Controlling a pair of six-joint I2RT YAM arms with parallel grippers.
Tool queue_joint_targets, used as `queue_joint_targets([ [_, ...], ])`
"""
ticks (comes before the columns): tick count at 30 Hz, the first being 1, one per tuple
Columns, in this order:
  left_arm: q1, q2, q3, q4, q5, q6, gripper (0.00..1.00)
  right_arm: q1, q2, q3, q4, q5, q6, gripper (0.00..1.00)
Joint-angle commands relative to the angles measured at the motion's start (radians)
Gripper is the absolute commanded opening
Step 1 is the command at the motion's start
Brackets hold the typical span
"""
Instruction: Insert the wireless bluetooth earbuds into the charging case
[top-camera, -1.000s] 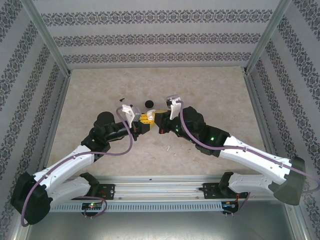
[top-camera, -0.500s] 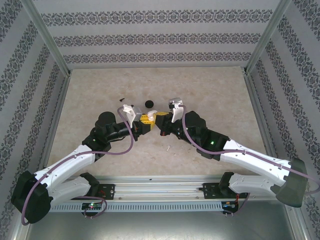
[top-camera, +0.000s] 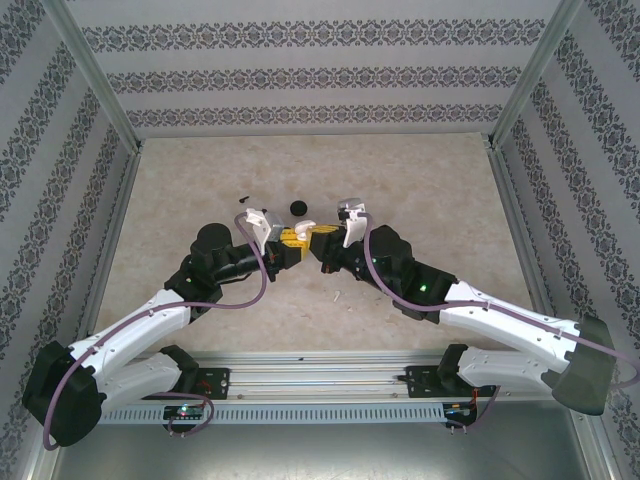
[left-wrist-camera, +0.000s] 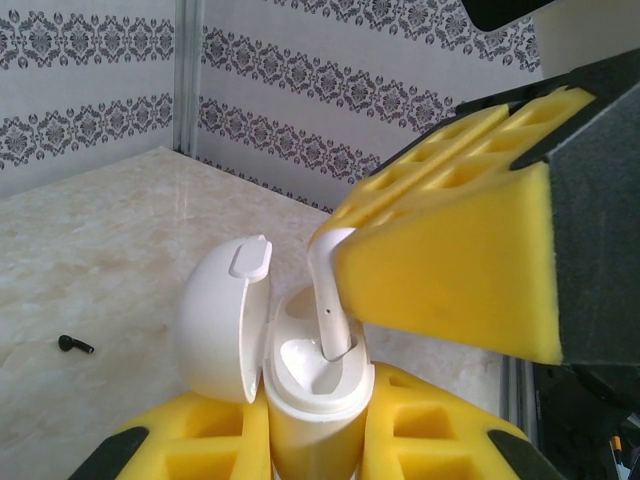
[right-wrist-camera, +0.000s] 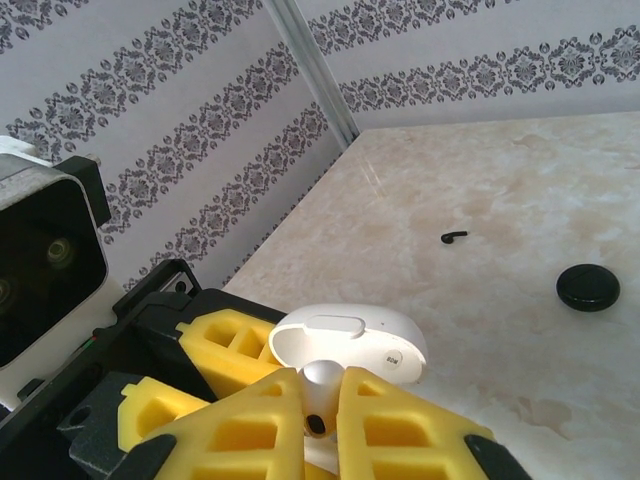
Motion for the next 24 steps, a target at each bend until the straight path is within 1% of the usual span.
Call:
queue_joint_targets([
  [1, -0.009, -0.017, 0.024, 0.151, -0.021, -0.007, 0.09, 0.003, -0.003, -0.039, -0.08, 0.004, -0.002, 0.14],
  [3, -0.009, -0.018, 0.023, 0.151, -0.02, -0.007, 0.09, 0.004, 0.0, -0.037, -0.082, 0.0, 0.001, 0.17],
  [7, -0.009, -0.018, 0.022, 0.142, -0.019, -0.004, 0.09, 0.005, 0.002, -0.007, -0.101, -0.015, 0.006, 0.26],
  [11, -0.008, -0.017, 0.021, 0.131, -0.021, -0.001, 0.09, 0.005, 0.002, 0.042, -0.135, -0.034, 0.017, 0.35],
  [16, -0.009, -0.014, 0.028, 0.113, -0.023, 0.003, 0.09, 0.008, 0.01, 0.117, -0.188, -0.066, 0.024, 0.44],
  [20, -0.009, -0.009, 0.031, 0.109, -0.02, 0.002, 0.09, 0.008, 0.029, 0.193, -0.268, -0.074, 0.041, 0.48],
  [24, -0.009, -0.005, 0.036, 0.112, -0.016, 0.001, 0.09, 0.006, 0.048, 0.255, -0.319, -0.095, 0.055, 0.5],
])
